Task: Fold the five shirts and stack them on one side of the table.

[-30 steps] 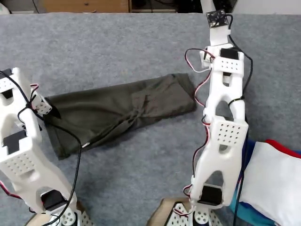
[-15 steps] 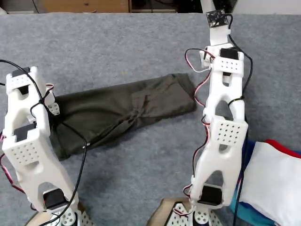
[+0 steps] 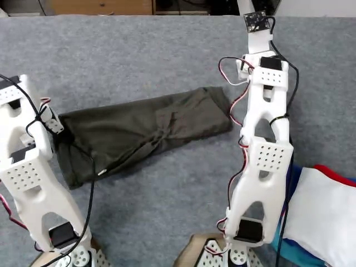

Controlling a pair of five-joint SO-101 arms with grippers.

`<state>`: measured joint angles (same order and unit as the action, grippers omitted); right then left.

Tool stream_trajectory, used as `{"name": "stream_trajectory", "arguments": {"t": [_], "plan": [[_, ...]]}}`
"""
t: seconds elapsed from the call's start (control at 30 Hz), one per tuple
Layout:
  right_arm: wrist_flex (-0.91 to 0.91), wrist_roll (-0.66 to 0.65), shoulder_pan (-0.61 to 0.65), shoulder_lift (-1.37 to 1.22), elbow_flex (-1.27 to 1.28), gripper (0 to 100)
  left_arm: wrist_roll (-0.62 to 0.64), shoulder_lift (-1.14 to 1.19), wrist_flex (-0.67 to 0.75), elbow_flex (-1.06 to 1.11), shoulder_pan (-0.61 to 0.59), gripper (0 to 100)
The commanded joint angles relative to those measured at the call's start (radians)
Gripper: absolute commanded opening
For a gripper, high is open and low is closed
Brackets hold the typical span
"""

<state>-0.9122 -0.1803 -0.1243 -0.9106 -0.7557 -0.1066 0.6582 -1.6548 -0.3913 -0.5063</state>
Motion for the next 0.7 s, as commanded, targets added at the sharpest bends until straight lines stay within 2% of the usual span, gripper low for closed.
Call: {"name": "stream_trajectory", "arguments": {"t": [0.0, 0.23, 0.47, 0.6, 0.67], "plan": [[0.012, -0.006, -0.012, 0.007, -0.048, 0.5, -0.034, -0.005, -0.018, -0.051, -0.008, 23], [0.012, -0.006, -0.012, 0.007, -0.048, 0.5, -0.032, 0.061, 0.061, 0.044, 0.025, 22], [0.012, -0.006, -0.012, 0.007, -0.048, 0.5, -0.032, 0.090, 0.103, 0.081, 0.034, 13], [0.012, -0.005, -0.012, 0.007, -0.048, 0.5, -0.032, 0.099, 0.103, 0.083, 0.066, 3], [0.012, -0.003, -0.013, 0.007, -0.048, 0.5, -0.031, 0.101, 0.103, 0.084, 0.091, 2]]}}
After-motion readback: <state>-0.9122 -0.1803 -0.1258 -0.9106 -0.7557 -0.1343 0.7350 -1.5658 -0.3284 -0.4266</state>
